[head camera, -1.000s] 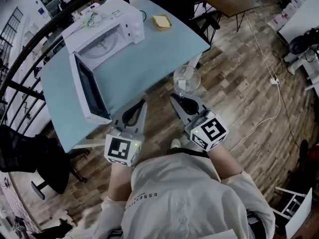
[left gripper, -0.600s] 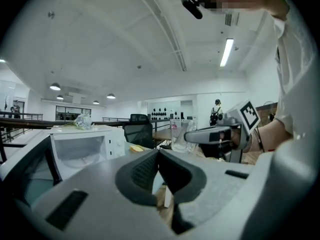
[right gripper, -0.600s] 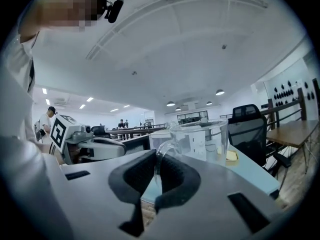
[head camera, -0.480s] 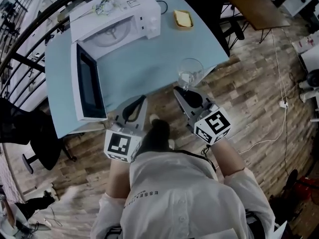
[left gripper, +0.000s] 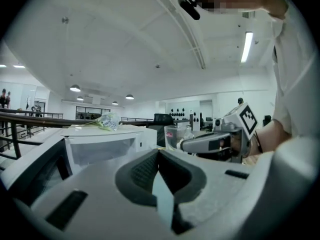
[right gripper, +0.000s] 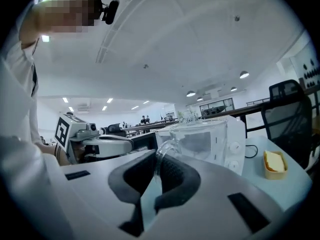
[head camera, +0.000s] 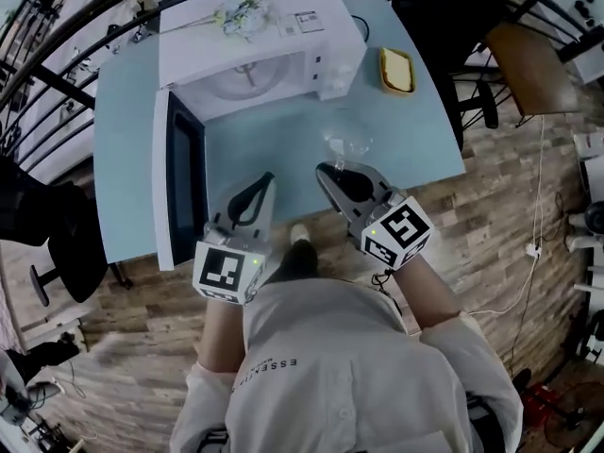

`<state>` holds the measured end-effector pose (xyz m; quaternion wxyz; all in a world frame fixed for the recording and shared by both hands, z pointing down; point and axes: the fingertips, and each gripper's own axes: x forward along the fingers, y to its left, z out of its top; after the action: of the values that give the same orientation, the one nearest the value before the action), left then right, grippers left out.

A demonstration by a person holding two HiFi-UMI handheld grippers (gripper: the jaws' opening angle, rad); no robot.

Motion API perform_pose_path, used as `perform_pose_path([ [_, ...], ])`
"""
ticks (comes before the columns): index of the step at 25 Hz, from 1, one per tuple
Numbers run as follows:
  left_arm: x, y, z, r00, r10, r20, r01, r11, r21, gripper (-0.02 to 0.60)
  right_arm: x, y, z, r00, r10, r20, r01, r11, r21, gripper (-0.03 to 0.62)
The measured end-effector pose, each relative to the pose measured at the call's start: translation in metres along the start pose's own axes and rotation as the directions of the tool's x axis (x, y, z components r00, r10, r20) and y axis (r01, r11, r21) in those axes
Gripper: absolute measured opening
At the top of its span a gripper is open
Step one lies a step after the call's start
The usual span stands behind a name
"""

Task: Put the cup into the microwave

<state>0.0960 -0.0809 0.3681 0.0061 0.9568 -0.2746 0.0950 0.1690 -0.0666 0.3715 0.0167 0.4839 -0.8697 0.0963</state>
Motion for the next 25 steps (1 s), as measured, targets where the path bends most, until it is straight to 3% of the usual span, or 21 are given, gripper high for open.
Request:
perform_pose_path([
  [11,0.043,0.087,-0.015,0.990,0.129,-0.048,-0.133,0.987,-0.089,0.002,0.119,-0.051,-0.022,0.982,0.173,-0.074,-0.170,0.984,0.047,0.021],
  [21,0.059,0.127,-0.035,0.965,0.254,-0.061,-0.261,0.955,-0.144,0.002,0.195,-0.071,-0.054,0.933,0.331,-0.142,-0.325,0.944,0.062,0.021],
  [25,0.066,0.138,-0.044,0.962,0.265,-0.069,-0.271,0.956,-0.113,0.002,0.223,-0.083,-0.059,0.928,0.346,-0.137,-0.347,0.938,0.019,0.021],
])
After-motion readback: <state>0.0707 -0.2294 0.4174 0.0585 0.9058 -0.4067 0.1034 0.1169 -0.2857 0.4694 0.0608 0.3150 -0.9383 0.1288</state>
